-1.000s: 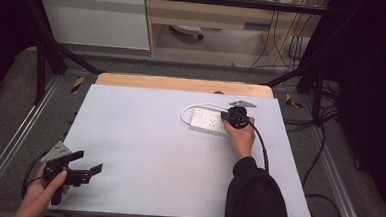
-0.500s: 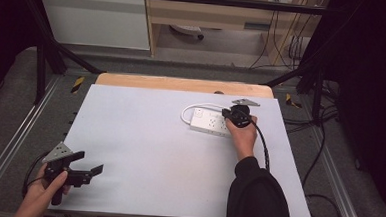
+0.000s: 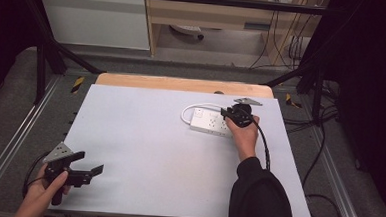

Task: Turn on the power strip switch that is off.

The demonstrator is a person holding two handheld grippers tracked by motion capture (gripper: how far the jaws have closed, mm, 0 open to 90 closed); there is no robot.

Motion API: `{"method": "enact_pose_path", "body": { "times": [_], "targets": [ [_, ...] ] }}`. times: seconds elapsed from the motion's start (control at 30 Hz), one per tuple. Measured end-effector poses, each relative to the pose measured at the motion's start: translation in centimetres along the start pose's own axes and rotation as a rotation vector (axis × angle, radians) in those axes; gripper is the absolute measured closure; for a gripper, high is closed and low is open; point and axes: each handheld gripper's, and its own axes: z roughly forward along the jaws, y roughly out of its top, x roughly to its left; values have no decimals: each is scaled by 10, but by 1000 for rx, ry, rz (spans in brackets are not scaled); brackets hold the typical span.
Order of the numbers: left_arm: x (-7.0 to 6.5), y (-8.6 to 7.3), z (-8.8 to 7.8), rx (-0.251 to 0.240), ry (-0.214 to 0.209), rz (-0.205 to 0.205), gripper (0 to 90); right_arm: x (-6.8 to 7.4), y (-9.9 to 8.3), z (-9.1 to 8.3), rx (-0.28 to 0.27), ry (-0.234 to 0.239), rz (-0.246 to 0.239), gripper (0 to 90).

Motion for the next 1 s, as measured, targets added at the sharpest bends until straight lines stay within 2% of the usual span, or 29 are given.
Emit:
{"method": "enact_pose_path", "body": {
  "times": [0.13, 0.2, 0.47, 0.57, 0.73, 1.0],
  "targets": [
    [0, 0, 0, 0, 1, -1, 75, -1, 1, -1, 19, 14, 31, 482],
    [0, 0, 0, 1, 2, -1, 75, -2, 2, -2, 19, 5, 40, 389],
    [0, 0, 0, 3, 3, -1, 75, -1, 4, -6, 18, -6, 53, 152],
    [0, 0, 0, 4, 4, -1, 75, 0, 5, -8, 23, -6, 44, 85],
    [0, 0, 0, 3, 4, -2, 75, 2, 7, -14, 23, 24, 48, 43],
    [0, 0, 1, 6, 1, -2, 75, 6, 14, -34, 2, 61, 49, 43]
  ]
}}
